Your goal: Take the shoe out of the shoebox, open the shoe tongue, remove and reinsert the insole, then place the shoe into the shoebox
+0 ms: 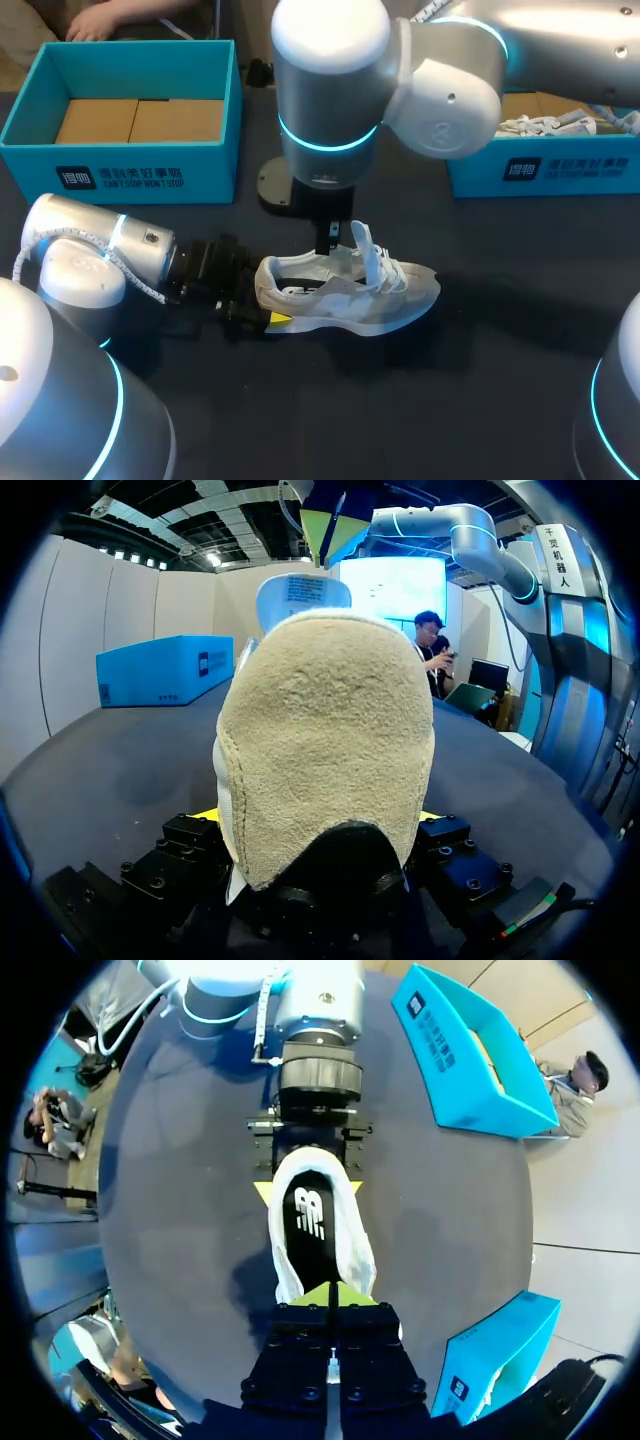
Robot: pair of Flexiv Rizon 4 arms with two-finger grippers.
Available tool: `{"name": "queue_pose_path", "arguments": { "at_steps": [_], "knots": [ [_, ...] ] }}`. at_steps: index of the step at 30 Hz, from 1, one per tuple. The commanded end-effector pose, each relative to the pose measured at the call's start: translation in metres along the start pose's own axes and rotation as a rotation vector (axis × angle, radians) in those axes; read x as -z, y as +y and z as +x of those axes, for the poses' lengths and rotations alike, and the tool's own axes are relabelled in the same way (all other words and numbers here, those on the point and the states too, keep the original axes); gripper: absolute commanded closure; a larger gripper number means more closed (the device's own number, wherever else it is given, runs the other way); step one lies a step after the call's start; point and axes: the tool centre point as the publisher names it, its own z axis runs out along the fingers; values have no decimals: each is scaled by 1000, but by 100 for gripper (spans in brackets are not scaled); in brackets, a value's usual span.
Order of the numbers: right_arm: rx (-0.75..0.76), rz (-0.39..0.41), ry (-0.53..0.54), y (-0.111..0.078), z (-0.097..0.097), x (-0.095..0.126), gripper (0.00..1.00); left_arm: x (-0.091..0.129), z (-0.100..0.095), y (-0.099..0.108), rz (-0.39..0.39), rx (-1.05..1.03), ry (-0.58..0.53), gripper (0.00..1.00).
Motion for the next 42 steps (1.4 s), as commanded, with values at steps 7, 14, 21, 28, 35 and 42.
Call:
{"name": "queue_pose_path", "arguments": {
  "at_steps": [7, 14, 21, 28, 35, 42],
  "knots": [
    [0, 0, 0, 0, 0, 0, 100, -1, 0, 1, -3, 0, 3, 100],
    [0, 0, 0, 0, 0, 0, 100, -1, 0, 1, -3, 0, 3, 100],
    [73, 76, -1, -1, -2, -10, 100, -1, 0, 1, -3, 0, 3, 100],
    [89, 70, 41, 0, -4, -35, 100, -1, 0, 1, -3, 0, 3, 100],
    [128, 74, 99, 6, -7, -56, 100, -1, 0, 1, -3, 0, 3, 100],
    [150, 62, 148, 7, -7, -76, 100, -1, 0, 1, -3, 0, 3, 100]
  ]
}}
